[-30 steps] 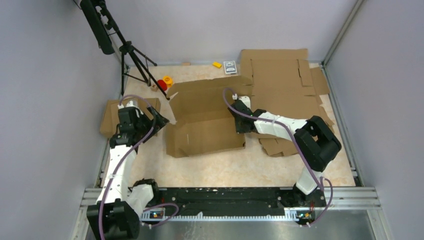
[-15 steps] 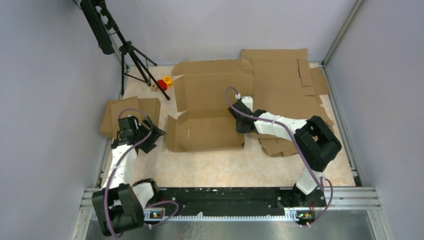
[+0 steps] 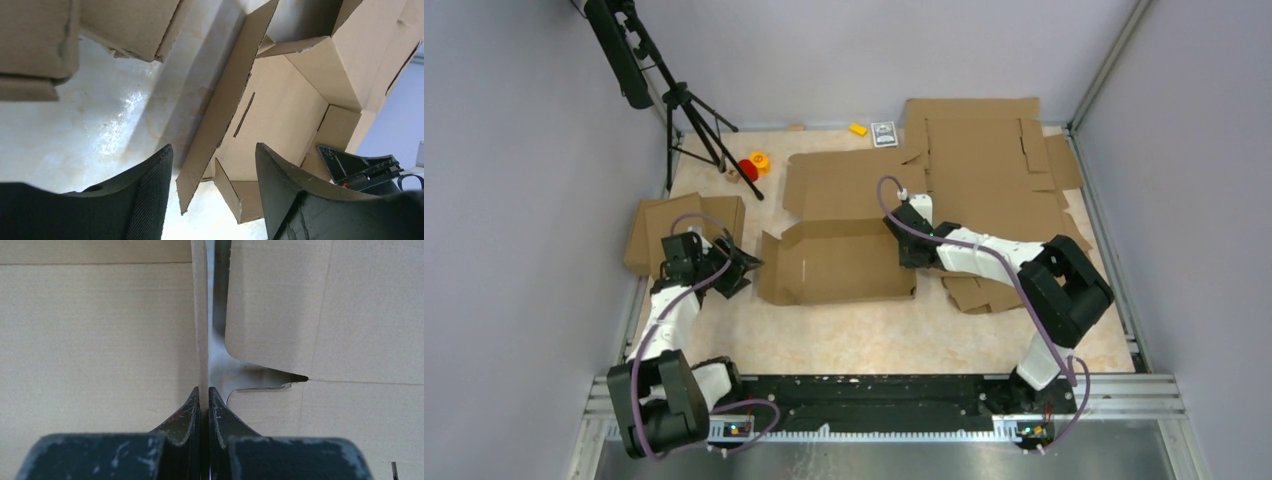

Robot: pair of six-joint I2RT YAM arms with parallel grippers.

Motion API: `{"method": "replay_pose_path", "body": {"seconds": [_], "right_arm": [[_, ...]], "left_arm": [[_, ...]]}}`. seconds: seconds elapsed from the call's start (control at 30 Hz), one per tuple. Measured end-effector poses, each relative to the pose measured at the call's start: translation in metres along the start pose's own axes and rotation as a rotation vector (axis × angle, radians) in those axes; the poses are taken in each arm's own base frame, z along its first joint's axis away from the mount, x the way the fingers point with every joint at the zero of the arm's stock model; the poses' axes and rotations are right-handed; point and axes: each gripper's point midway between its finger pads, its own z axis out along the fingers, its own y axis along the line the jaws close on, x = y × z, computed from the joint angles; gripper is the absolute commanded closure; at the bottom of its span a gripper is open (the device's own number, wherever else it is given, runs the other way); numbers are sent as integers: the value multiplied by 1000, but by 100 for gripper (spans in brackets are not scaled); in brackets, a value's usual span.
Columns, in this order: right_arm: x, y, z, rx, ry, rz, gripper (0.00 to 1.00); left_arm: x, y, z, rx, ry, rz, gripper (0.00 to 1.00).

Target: Fold the paper box

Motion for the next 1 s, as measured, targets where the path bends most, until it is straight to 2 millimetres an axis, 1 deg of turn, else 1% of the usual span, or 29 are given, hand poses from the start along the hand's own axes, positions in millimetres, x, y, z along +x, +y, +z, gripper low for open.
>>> {"method": "replay_pose_path", "body": {"seconds": [0.1,0.17,0.2,0.27,0.33,0.37,0.4,0.47,0.53,0.6,0.73,1.0], "right_arm": [[-1,0,0,-3,-3,-2,100],[0,0,0,-7,-5,-6,100],[0,1,0,-9,-7,-7,100],[1,1,0,-15,-5,-13,100],[2,1,0,-22,-5,-17,100],[3,1,-1,-27,-4,-19,100],[3,2,-1,-32,-4,-20,100],[3,2,-1,-36,-3,-24,100],[3,2,-2,-32,-5,-34,100],[3,-1,-1,-19,-7,-37,100],[2,-3,-1,-7,-12,-40,100],[4,-4,-3,14,-20,-56,100]], "left_arm": [[5,-1,4,22,32,0,38],[8,-1,6,35,49,-2,41],[11,-1,7,41,59,-3,44],[15,-1,9,51,81,-7,57],[19,-2,11,57,102,2,66],[21,-1,12,55,110,14,70],[25,-2,13,53,120,30,76],[36,-6,15,39,151,95,84],[42,-14,17,26,163,176,86],[43,-21,17,16,155,247,88],[42,-33,15,15,128,336,90],[49,-50,7,76,127,413,91]]}}
